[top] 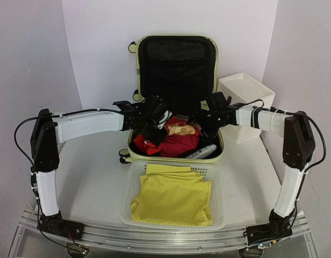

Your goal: Open, take out, and arrange the luggage

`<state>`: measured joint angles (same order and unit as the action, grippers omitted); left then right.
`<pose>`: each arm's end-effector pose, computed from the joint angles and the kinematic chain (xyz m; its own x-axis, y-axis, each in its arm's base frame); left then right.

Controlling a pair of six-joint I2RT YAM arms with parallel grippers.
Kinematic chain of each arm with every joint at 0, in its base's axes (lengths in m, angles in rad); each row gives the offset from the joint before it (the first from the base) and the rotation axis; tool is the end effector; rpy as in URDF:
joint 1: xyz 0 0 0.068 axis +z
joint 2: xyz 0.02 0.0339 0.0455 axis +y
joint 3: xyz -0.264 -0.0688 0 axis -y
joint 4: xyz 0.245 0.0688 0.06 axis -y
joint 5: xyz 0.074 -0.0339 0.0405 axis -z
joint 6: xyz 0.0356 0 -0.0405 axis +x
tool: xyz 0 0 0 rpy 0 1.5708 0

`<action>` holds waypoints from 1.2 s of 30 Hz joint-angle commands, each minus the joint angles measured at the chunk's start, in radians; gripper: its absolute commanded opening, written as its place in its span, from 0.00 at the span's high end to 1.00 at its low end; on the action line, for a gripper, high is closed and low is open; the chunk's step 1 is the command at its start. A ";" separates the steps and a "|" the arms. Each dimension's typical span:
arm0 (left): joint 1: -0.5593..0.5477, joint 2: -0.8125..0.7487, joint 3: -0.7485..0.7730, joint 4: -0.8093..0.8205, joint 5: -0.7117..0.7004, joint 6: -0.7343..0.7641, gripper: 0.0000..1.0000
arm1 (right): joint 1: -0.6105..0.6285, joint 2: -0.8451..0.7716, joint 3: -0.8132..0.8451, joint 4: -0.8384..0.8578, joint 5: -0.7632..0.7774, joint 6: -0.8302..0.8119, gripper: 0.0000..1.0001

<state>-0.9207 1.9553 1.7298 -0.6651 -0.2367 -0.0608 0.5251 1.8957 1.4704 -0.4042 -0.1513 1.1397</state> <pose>0.2727 -0.3448 0.2775 -0.5113 0.5748 -0.6389 0.6547 0.7421 0.1438 0.3659 0.2182 0.2367 -0.7969 0.5763 -0.1812 0.3359 0.6720 0.6599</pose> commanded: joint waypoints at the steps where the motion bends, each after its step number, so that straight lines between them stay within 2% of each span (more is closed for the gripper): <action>1: 0.000 -0.067 -0.023 -0.005 0.046 -0.002 1.00 | 0.001 -0.076 -0.040 0.079 0.003 0.089 0.02; 7: 0.000 -0.075 -0.039 -0.005 0.070 -0.007 1.00 | 0.002 -0.068 -0.090 0.188 -0.030 0.191 0.03; 9: 0.000 -0.084 -0.051 -0.005 0.072 -0.008 1.00 | 0.001 -0.043 -0.084 0.224 -0.058 0.208 0.07; 10: 0.000 -0.089 -0.058 -0.005 0.076 -0.007 1.00 | 0.001 -0.032 -0.073 0.231 -0.069 0.214 0.13; 12: 0.000 -0.098 -0.072 -0.005 0.080 -0.003 1.00 | 0.004 -0.027 -0.069 0.258 -0.067 0.221 0.30; 13: 0.000 -0.102 -0.081 -0.006 0.082 0.000 1.00 | 0.004 -0.032 -0.070 0.262 -0.058 0.222 0.44; 15: -0.001 -0.114 -0.097 -0.008 0.085 0.012 1.00 | 0.004 -0.052 -0.077 0.263 -0.031 0.219 0.82; 16: -0.001 -0.122 -0.105 -0.009 0.083 0.020 1.00 | 0.005 -0.062 -0.083 0.259 -0.019 0.216 0.94; 17: 0.000 -0.130 -0.116 -0.012 0.080 0.026 1.00 | 0.005 -0.075 -0.091 0.251 -0.010 0.214 1.00; 23: -0.003 -0.177 -0.143 -0.056 0.110 0.100 1.00 | 0.008 -0.152 -0.131 0.204 0.005 0.165 1.00; 26: -0.008 -0.220 -0.170 -0.072 0.134 0.131 1.00 | 0.028 -0.226 -0.146 0.127 0.043 0.112 1.00; 36: -0.075 -0.319 -0.280 -0.090 0.314 0.251 1.00 | 0.146 -0.491 -0.314 -0.055 0.170 0.087 1.00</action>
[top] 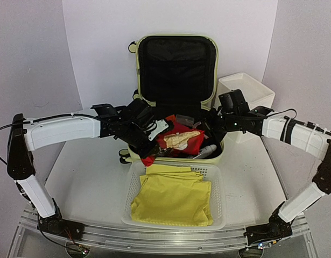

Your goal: Open, take out, and arrange the luggage

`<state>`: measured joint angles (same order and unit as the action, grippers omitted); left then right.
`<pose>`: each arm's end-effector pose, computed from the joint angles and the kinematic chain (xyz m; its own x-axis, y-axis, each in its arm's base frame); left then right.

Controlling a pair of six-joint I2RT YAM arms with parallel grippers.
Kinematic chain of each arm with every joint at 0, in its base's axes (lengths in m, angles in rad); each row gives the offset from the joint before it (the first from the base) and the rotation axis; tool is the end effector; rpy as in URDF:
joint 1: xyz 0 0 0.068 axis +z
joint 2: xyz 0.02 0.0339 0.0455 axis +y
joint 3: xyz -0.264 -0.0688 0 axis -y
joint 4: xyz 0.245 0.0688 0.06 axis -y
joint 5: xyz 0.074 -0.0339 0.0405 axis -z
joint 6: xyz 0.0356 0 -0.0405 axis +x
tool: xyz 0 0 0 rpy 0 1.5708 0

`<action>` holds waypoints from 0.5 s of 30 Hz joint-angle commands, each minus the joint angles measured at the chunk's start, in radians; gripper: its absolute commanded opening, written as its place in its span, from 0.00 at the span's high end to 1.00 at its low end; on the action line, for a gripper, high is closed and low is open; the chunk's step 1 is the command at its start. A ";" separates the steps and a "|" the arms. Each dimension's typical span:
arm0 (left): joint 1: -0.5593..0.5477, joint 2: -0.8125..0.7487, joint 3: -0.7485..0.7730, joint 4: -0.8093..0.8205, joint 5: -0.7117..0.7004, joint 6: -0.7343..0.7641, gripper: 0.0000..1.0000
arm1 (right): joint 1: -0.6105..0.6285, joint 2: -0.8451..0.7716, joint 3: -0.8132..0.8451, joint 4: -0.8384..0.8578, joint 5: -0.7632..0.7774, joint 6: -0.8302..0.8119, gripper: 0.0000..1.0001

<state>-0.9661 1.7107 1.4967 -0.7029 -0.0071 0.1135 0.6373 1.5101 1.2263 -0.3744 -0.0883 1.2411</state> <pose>0.2138 -0.3089 0.2945 -0.3554 0.7136 -0.6037 0.8660 0.4944 0.0745 0.2735 0.2064 0.2991 -0.7730 0.6003 -0.2051 0.2551 0.5901 0.7660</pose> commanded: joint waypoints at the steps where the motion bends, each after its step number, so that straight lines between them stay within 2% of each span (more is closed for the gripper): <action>1: -0.039 -0.081 -0.065 -0.054 0.100 0.084 1.00 | 0.055 -0.131 -0.103 -0.095 0.129 -0.006 1.00; 9: -0.162 -0.133 -0.201 -0.052 0.098 0.092 1.00 | 0.259 -0.277 -0.267 -0.197 0.262 0.121 1.00; 15: -0.245 -0.163 -0.281 -0.039 0.087 0.101 1.00 | 0.442 -0.312 -0.350 -0.256 0.371 0.243 1.00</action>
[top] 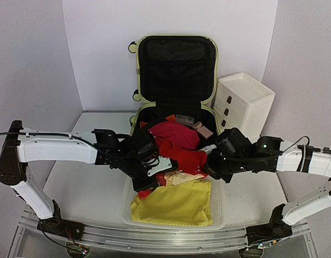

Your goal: Open, take out, and arrange the luggage

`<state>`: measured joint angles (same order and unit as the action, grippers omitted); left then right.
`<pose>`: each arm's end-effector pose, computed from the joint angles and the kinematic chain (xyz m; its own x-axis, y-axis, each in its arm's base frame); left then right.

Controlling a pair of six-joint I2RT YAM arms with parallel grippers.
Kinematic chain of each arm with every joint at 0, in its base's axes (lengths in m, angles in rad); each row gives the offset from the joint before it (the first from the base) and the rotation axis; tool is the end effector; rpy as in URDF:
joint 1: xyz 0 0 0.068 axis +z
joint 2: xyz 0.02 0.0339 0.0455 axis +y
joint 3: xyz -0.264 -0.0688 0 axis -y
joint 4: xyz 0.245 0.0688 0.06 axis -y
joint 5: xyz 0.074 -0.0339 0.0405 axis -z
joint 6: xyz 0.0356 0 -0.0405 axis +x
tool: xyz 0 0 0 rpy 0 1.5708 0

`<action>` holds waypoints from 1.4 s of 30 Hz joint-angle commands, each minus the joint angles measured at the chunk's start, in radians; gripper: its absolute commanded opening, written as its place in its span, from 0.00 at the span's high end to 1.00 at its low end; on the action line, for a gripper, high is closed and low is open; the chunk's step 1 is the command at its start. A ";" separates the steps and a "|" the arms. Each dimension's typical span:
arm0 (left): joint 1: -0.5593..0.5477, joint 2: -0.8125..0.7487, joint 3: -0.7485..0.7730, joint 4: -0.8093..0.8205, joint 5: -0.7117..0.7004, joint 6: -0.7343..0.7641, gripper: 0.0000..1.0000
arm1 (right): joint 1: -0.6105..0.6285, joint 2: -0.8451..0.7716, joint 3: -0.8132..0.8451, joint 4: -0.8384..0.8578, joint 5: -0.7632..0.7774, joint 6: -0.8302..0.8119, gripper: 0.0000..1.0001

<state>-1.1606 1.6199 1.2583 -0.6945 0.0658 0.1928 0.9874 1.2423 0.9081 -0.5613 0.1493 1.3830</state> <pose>0.1323 -0.3102 0.2513 -0.1629 0.8540 -0.4941 0.9773 0.2085 0.0381 0.1445 0.2093 0.2545 -0.8408 0.4898 -0.2308 0.2779 0.7562 0.5925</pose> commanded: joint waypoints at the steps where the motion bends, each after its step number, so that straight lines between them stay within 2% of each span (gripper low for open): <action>1: -0.064 -0.074 -0.053 -0.045 0.019 0.023 1.00 | 0.121 -0.044 -0.040 -0.078 0.151 0.133 1.00; 8: -0.143 -0.058 -0.120 -0.037 0.067 0.043 1.00 | 0.288 0.008 -0.100 -0.119 0.213 0.280 1.00; 17: -0.207 -0.032 -0.133 -0.033 0.128 0.018 0.94 | 0.394 0.035 -0.159 -0.144 0.267 0.366 1.00; 21: -0.224 -0.028 -0.131 -0.039 0.154 -0.011 0.88 | 0.412 0.041 -0.148 -0.163 0.265 0.366 1.00; 22: -0.229 -0.033 -0.126 -0.046 0.146 -0.023 0.84 | 0.424 0.047 -0.135 -0.174 0.272 0.365 0.97; 23: -0.233 -0.043 -0.121 -0.053 0.131 -0.039 0.78 | 0.428 0.051 -0.119 -0.189 0.279 0.355 0.89; 24: -0.232 -0.056 -0.114 -0.055 0.108 -0.058 0.70 | 0.429 0.055 -0.102 -0.202 0.285 0.332 0.76; 25: -0.233 -0.071 -0.107 -0.058 0.071 -0.091 0.60 | 0.432 0.055 -0.084 -0.223 0.301 0.315 0.60; 27: -0.233 -0.103 -0.088 -0.071 0.015 -0.126 0.43 | 0.435 0.039 -0.057 -0.248 0.338 0.275 0.50; 28: -0.233 -0.124 -0.078 -0.073 -0.016 -0.144 0.35 | 0.435 0.021 -0.046 -0.249 0.360 0.244 0.49; 29: -0.232 -0.146 -0.069 -0.076 -0.042 -0.161 0.31 | 0.435 0.003 -0.037 -0.247 0.381 0.206 0.48; 33: -0.227 -0.232 -0.051 -0.077 -0.130 -0.239 0.22 | 0.435 -0.077 -0.023 -0.143 0.419 -0.010 0.49; 35: -0.215 -0.255 -0.042 -0.076 -0.122 -0.268 0.25 | 0.435 -0.090 -0.021 -0.055 0.389 -0.148 0.55; 36: -0.209 -0.260 -0.036 -0.074 -0.110 -0.283 0.30 | 0.435 -0.084 -0.011 -0.027 0.358 -0.185 0.61; 37: -0.203 -0.260 -0.033 -0.071 -0.085 -0.299 0.38 | 0.435 -0.069 -0.003 -0.001 0.331 -0.223 0.67; 41: -0.197 -0.219 -0.040 -0.048 0.105 -0.335 0.82 | 0.435 0.038 0.052 0.099 0.139 -0.335 0.89; 42: -0.198 -0.203 -0.047 -0.037 0.147 -0.339 0.89 | 0.435 0.070 0.059 0.122 0.085 -0.350 0.91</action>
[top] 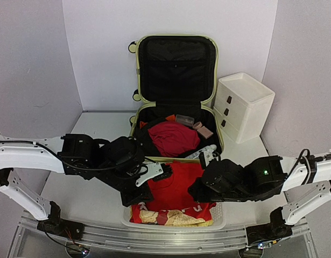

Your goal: Open, take out, and arrange the luggage

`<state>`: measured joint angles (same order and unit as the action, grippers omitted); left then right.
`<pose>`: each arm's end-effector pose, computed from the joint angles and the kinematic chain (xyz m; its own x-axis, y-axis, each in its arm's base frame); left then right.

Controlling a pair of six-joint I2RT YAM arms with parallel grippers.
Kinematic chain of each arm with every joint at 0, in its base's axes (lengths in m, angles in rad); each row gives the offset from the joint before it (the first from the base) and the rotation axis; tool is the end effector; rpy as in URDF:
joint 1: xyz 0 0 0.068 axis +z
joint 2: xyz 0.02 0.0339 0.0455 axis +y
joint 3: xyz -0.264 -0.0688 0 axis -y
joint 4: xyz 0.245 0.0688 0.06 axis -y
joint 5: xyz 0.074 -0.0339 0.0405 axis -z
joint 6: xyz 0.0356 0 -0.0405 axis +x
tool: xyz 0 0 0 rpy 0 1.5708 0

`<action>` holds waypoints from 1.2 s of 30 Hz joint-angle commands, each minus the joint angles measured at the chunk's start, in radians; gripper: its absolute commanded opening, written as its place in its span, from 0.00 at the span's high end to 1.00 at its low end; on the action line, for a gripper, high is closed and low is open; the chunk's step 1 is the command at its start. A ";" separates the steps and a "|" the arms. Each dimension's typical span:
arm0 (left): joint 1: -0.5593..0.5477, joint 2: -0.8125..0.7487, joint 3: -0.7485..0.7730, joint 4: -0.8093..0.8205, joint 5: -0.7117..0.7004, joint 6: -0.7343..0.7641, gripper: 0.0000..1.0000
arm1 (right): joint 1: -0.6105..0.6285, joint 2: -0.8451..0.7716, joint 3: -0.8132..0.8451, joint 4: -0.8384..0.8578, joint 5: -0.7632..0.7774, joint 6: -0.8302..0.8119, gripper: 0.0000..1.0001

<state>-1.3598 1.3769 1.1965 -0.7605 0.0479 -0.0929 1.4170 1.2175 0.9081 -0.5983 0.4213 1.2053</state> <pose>0.0581 -0.2795 0.2991 -0.2597 0.7699 -0.5829 0.9627 0.2541 -0.0932 0.0520 0.2407 0.2598 -0.8494 0.0845 -0.5210 -0.1958 0.8662 0.4597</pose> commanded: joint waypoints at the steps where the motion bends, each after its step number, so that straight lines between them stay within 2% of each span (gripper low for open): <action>1: 0.001 0.066 0.007 0.036 0.201 -0.052 0.97 | 0.005 0.129 0.065 0.173 -0.232 -0.181 0.94; 3: 0.002 0.106 -0.005 0.038 0.224 -0.053 1.00 | 0.005 0.186 0.063 0.183 -0.288 -0.180 1.00; 10: 0.028 0.246 -0.072 0.081 0.252 -0.069 1.00 | -0.014 0.238 -0.080 0.226 -0.274 -0.098 1.00; 14: 0.051 0.339 -0.060 0.082 0.294 -0.065 1.00 | -0.031 0.270 -0.101 0.238 -0.299 -0.084 1.00; 18: 0.054 0.328 -0.043 0.082 0.264 -0.050 1.00 | -0.048 0.253 -0.137 0.240 -0.292 -0.064 1.00; 23: 0.093 0.218 -0.023 0.080 0.222 -0.056 0.89 | -0.096 0.131 -0.121 0.245 -0.247 -0.148 1.00; 26: 0.135 0.150 -0.011 0.081 0.190 -0.084 0.75 | -0.162 0.079 -0.089 0.240 -0.268 -0.211 1.00; 28: 0.172 0.112 -0.011 0.084 0.142 -0.121 0.70 | -0.207 0.074 -0.070 0.239 -0.292 -0.244 1.00; 32: 0.247 0.087 -0.019 0.090 0.084 -0.191 0.72 | -0.258 0.135 -0.005 0.256 -0.305 -0.318 1.00; 36: 0.256 0.143 -0.017 0.102 0.031 -0.224 0.83 | -0.320 0.229 0.052 0.299 -0.318 -0.363 1.00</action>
<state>-1.1030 1.4811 1.1461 -0.6796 0.1513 -0.2634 1.1412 1.3720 0.8909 -0.3710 0.1184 0.9237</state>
